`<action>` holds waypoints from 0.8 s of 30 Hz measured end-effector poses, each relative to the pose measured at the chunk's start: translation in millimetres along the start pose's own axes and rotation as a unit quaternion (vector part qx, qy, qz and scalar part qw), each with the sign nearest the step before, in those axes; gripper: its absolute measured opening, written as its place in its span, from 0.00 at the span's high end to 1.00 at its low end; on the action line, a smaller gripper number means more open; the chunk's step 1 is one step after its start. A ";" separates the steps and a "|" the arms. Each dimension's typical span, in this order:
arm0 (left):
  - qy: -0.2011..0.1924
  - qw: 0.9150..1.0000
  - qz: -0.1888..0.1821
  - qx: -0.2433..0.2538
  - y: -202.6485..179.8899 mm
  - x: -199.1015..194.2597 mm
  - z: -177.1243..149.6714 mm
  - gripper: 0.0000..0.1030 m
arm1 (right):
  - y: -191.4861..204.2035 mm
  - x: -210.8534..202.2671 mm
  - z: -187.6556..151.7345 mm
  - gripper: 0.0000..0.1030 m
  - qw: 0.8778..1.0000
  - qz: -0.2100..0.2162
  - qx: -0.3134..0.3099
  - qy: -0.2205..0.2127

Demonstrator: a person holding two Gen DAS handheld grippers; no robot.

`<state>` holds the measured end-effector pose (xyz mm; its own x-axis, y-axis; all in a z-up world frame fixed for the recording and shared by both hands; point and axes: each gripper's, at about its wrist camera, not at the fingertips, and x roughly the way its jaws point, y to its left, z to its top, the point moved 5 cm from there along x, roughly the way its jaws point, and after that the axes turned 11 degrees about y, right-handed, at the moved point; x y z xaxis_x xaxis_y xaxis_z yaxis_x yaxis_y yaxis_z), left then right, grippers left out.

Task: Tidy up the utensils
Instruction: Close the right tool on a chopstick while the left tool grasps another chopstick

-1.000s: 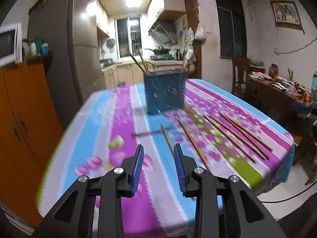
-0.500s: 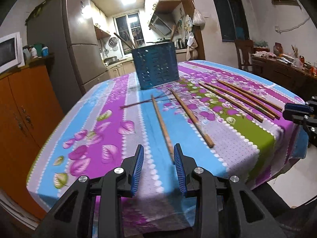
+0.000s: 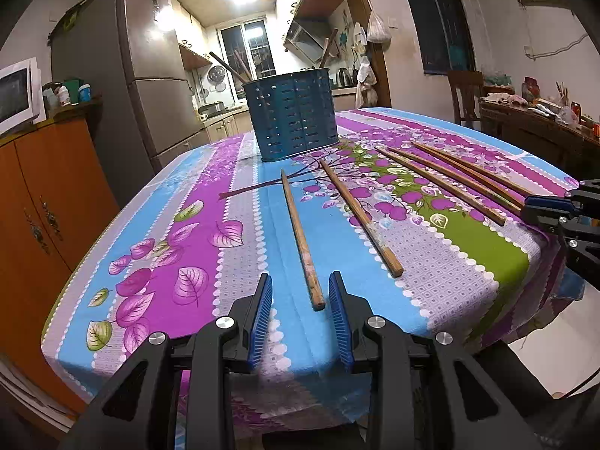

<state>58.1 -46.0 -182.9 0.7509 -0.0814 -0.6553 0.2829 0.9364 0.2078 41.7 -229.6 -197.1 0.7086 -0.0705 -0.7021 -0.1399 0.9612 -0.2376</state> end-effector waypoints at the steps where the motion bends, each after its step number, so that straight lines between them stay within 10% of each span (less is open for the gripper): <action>1: 0.001 1.000 -0.001 0.000 -0.3 1.3 0.0 0.68 | -0.1 1.7 0.8 0.93 1.000 0.000 0.002 0.002; 24: -0.010 1.000 0.012 -0.004 -2.1 6.3 -3.7 0.68 | -4.6 6.7 3.6 0.94 0.997 0.021 0.072 0.012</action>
<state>60.1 -47.2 -190.2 0.7697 -0.0655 -0.6351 0.2600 0.9407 0.2181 49.5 -233.5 -198.3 0.6874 -0.0335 -0.7255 -0.0675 0.9917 -0.1098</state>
